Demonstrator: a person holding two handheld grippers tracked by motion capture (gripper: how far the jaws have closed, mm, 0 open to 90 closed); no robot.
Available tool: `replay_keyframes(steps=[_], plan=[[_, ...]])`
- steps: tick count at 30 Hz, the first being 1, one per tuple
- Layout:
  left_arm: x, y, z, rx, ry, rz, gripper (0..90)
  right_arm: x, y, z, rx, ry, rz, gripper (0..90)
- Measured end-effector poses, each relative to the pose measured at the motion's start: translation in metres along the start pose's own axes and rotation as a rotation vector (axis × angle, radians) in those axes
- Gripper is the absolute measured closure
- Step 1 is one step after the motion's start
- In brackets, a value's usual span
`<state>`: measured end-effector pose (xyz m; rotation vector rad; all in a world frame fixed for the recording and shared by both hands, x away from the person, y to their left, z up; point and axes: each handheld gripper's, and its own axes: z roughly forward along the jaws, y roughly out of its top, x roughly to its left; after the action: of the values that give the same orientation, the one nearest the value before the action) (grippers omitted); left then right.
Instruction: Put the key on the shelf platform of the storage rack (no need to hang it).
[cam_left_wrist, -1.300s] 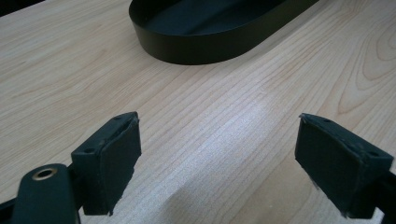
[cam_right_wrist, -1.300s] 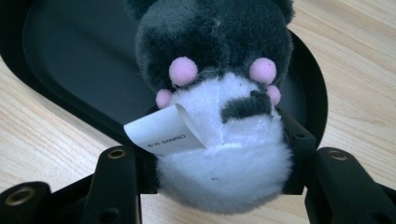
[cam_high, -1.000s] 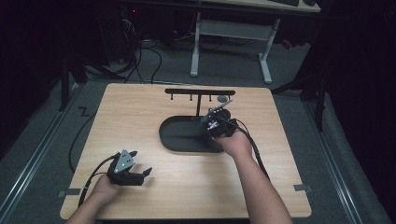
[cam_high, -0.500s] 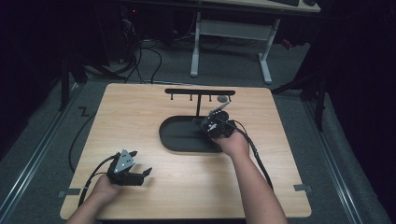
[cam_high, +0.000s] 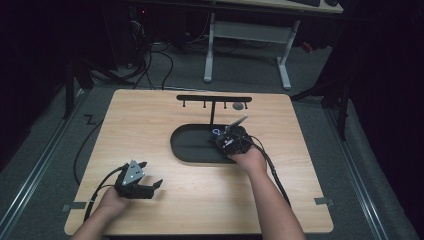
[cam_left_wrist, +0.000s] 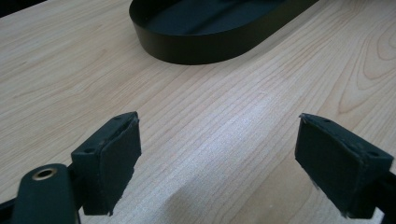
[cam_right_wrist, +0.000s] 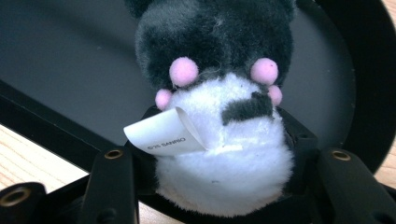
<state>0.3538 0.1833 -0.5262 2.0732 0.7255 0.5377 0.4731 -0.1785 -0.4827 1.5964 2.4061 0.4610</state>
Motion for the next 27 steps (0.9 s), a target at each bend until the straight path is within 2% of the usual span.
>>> replay_keyframes(steps=[3, 7, 11, 16, 20, 24, 27], plan=[[0.000, 0.000, 0.000, -0.001, 0.000, 0.001, 15.3, 0.002, 0.000, 0.002, 0.011, -0.001, -0.006, 42.5], [0.000, 0.000, 0.000, -0.001, -0.002, 0.000, 15.3, 0.005, 0.001, 0.003, 0.010, 0.000, -0.025, 30.8], [0.000, 0.000, 0.000, -0.001, -0.002, 0.000, 15.3, 0.007, 0.003, -0.003, -0.027, -0.020, -0.011, 23.1], [0.000, 0.000, 0.000, -0.001, -0.001, 0.000, 15.3, 0.003, 0.004, -0.017, -0.057, -0.017, 0.009, 22.4], [0.000, 0.000, 0.000, 0.000, 0.000, 0.002, 15.3, 0.000, 0.001, -0.026, -0.075, -0.019, 0.005, 22.3], [0.000, 0.000, 0.001, 0.003, -0.002, 0.003, 15.3, 0.001, -0.003, -0.032, -0.093, -0.031, 0.004, 22.6], [0.000, 0.001, 0.001, 0.007, -0.003, 0.003, 15.3, 0.003, -0.009, -0.034, -0.120, -0.024, 0.005, 23.5]])
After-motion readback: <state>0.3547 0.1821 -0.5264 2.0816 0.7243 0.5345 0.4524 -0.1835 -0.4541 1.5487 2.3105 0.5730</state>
